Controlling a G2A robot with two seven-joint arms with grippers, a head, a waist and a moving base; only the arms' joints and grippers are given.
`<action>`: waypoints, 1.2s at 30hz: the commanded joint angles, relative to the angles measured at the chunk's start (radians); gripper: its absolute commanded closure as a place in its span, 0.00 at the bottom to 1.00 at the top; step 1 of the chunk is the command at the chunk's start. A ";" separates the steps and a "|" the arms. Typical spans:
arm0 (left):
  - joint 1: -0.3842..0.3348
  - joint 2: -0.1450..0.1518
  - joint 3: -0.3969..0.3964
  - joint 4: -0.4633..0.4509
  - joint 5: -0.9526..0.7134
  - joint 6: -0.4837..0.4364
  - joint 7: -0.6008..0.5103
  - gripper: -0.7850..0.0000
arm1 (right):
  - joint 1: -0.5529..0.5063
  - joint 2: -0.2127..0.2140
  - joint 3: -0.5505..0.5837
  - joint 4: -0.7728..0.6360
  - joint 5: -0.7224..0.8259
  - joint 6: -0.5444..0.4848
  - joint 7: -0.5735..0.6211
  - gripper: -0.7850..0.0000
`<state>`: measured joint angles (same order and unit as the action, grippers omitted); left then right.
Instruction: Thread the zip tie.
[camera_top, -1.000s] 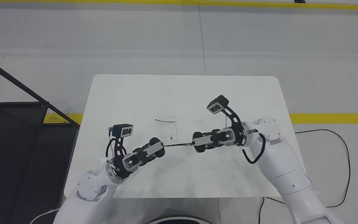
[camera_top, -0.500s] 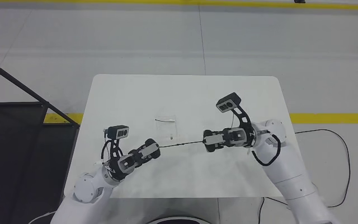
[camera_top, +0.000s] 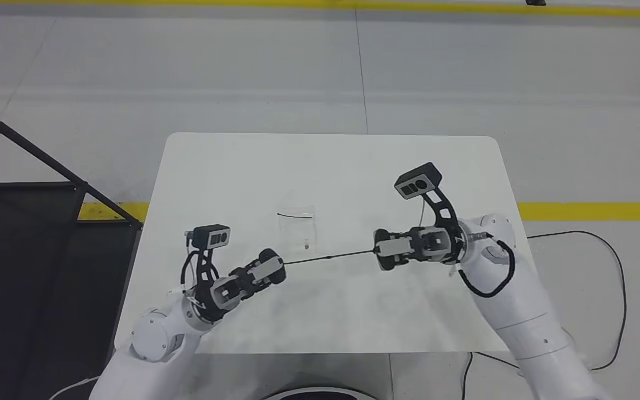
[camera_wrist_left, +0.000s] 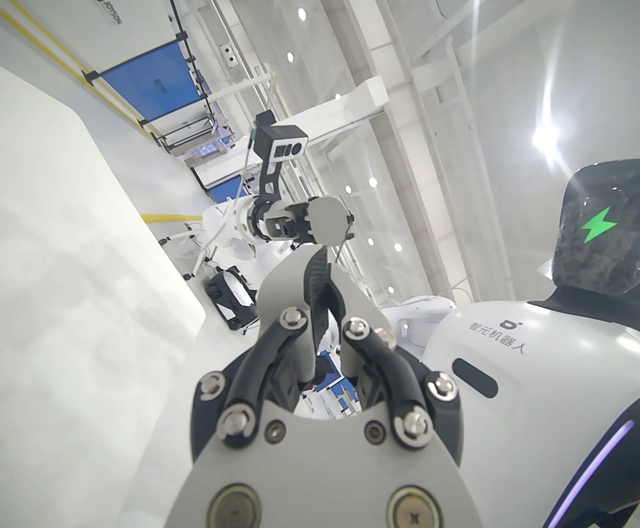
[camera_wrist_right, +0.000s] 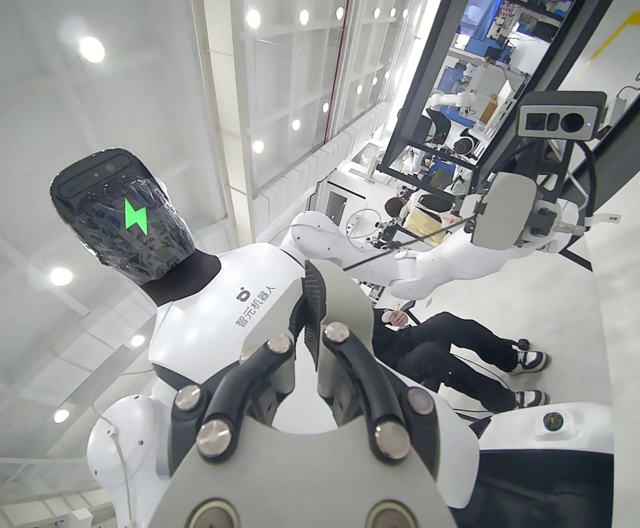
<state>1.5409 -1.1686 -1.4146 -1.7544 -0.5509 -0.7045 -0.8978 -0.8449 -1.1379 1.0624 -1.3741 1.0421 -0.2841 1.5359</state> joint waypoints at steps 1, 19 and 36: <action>-0.001 0.001 0.001 0.001 0.000 0.000 0.001 1.00 | 0.002 0.003 -0.005 0.000 0.004 0.000 0.000 1.00; 0.066 0.005 -0.060 -0.037 0.039 -0.027 0.142 0.00 | -0.010 0.045 0.048 -0.190 -0.274 -0.050 -0.050 1.00; 0.231 0.015 -0.214 -0.037 -0.035 -0.101 0.223 0.00 | -0.027 0.059 -0.024 -0.459 -1.190 0.094 -0.454 1.00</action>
<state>1.7633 -1.1540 -1.6230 -1.7908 -0.5758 -0.7993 -0.6732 -0.8763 -1.0774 1.0507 -1.8365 -0.0976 -0.1932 1.1025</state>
